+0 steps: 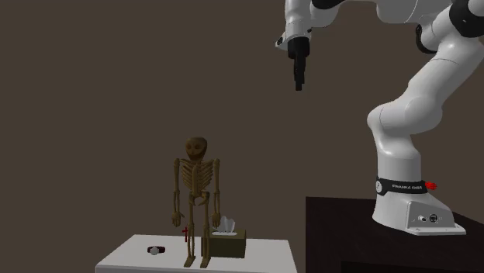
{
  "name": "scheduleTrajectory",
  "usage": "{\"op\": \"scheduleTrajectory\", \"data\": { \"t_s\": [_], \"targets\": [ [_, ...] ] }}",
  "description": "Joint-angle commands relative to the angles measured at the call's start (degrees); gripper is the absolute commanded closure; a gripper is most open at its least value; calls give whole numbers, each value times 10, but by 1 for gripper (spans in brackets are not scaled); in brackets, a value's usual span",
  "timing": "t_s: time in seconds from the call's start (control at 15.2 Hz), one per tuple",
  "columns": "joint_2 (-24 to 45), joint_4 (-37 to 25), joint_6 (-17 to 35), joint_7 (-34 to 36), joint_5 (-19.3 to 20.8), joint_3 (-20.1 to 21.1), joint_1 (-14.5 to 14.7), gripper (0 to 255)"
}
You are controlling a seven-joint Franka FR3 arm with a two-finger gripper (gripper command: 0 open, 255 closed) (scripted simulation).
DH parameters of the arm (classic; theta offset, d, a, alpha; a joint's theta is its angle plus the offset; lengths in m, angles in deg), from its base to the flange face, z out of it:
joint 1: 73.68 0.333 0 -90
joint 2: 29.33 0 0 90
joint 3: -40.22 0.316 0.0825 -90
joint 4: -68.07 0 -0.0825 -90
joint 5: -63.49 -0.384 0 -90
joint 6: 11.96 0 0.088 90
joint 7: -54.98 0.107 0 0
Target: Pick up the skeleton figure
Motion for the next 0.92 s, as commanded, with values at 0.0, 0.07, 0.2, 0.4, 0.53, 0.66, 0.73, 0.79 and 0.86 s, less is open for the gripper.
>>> {"op": "scheduleTrajectory", "data": {
  "t_s": [0.0, 0.07, 0.2, 0.4, 0.53, 0.66, 0.73, 0.79, 0.86],
  "targets": [
    [0, 0, 0, 0, 0, 0, 0, 0],
    [16, 2, 17, -1, -1, -3, 0, 0],
    [50, 4, 51, -2, -4, -9, 0, 0],
    [104, 1, 100, -5, -10, -18, 1, 0],
    [143, -6, 130, -8, -15, -24, 2, 0],
    [182, -15, 159, -12, -21, -30, 3, 0],
    [203, -20, 172, -14, -24, -33, 4, 0],
    [224, -27, 185, -17, -28, -36, 4, 0],
    [244, -34, 198, -19, -32, -39, 5, 0]
  ]
}}
